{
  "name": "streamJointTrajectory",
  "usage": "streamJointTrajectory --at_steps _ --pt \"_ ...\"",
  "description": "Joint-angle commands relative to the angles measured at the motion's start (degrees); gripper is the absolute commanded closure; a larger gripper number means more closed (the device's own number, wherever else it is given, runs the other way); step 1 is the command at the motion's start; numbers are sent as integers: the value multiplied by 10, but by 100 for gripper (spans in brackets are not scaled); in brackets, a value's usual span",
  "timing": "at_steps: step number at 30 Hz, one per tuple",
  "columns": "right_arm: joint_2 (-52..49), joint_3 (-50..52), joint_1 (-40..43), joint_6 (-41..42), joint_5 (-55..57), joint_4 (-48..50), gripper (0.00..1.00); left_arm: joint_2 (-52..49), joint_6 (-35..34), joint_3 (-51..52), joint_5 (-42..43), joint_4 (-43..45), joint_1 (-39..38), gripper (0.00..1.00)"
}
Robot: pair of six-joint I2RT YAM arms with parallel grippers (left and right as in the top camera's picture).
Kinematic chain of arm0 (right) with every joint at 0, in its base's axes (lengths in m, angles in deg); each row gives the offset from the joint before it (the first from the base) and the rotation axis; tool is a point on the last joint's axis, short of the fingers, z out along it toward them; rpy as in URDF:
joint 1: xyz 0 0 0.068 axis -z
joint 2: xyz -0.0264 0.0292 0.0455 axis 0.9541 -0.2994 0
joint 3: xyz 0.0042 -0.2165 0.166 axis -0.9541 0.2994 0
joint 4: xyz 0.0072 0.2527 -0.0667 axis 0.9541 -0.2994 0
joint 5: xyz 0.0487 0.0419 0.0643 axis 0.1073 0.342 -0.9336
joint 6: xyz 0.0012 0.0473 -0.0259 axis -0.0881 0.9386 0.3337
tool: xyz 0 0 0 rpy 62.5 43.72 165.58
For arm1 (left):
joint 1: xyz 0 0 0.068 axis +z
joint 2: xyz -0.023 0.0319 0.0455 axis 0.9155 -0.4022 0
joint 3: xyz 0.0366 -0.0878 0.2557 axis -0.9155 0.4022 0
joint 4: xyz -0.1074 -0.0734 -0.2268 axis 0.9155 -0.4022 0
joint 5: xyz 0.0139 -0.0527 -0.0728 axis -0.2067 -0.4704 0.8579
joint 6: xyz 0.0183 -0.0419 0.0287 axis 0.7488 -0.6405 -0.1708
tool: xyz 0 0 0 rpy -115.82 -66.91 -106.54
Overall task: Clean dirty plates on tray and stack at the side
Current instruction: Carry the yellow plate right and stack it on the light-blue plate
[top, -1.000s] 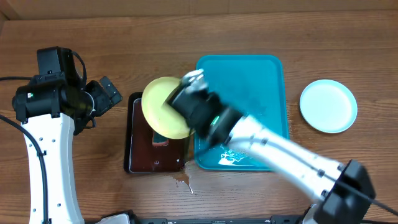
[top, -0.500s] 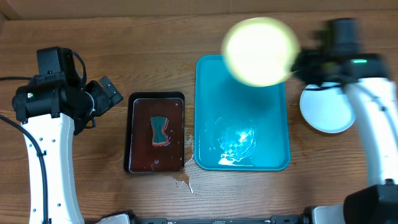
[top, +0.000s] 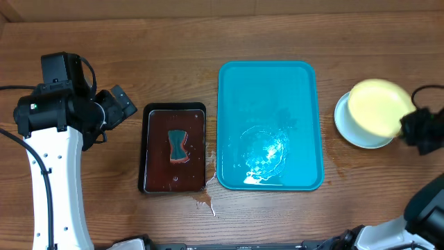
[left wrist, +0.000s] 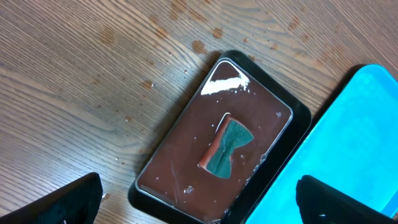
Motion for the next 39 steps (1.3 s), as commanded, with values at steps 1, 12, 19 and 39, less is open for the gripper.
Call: streamJointTrajectory --at_steps 1,12,19,39 --pt "6 13 -8 -30 -7 18 96 -4 9 -7 3 1 2 0" --pt "85 -39 -56 -43 -27 -5 43 -4 9 -7 3 1 2 0" --pt "256 -78 -156 -167 -207 -53 43 -4 9 -7 3 1 2 0" --pt "465 -77 -376 -198 -172 -105 0 -4 9 -7 3 1 2 0"
